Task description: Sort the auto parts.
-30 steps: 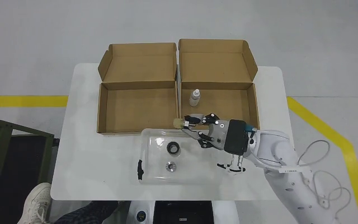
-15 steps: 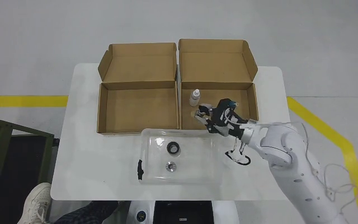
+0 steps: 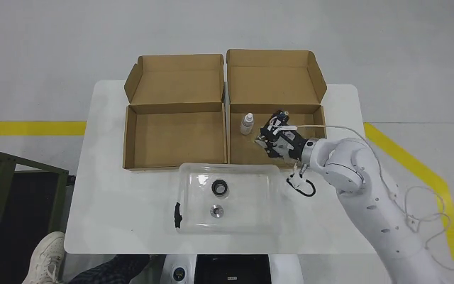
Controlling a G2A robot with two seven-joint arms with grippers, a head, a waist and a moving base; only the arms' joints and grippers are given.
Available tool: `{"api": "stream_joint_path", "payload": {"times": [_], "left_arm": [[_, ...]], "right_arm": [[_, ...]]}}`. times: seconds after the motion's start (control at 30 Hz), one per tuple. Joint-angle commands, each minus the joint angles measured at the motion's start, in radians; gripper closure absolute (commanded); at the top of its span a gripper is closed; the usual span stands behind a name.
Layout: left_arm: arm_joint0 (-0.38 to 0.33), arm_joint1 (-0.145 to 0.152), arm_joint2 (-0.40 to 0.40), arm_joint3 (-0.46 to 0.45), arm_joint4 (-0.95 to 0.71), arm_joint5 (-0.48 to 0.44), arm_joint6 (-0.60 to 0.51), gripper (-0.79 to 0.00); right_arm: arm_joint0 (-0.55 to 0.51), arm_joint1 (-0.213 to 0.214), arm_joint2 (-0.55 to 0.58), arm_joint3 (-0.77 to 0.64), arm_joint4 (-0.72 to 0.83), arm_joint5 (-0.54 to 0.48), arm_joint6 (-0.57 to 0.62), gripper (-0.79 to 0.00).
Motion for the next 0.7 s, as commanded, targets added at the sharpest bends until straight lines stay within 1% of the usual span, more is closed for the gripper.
{"api": "stream_joint_path", "payload": {"times": [0.0,0.17,0.43,0.5,0.63,0.67], "left_arm": [[0.000,0.000,0.000,0.000,0.000,0.000,0.000,-0.785],[0.000,0.000,0.000,0.000,0.000,0.000,0.000,-0.785],[0.000,0.000,0.000,0.000,0.000,0.000,0.000,-0.785],[0.000,0.000,0.000,0.000,0.000,0.000,0.000,-0.785],[0.000,0.000,0.000,0.000,0.000,0.000,0.000,-0.785],[0.000,0.000,0.000,0.000,0.000,0.000,0.000,-0.785]], "right_arm": [[0.029,-0.007,-0.028,0.033,-0.010,0.022,0.006,0.000],[0.095,-0.025,-0.101,0.104,-0.041,0.058,0.024,0.000],[0.151,-0.049,-0.184,0.177,-0.122,0.132,0.082,0.000],[0.159,-0.053,-0.196,0.193,-0.118,0.134,0.085,-0.022],[0.174,-0.061,-0.211,0.224,-0.124,0.130,0.077,-0.037],[0.177,-0.062,-0.215,0.229,-0.129,0.131,0.078,-0.105]]}}
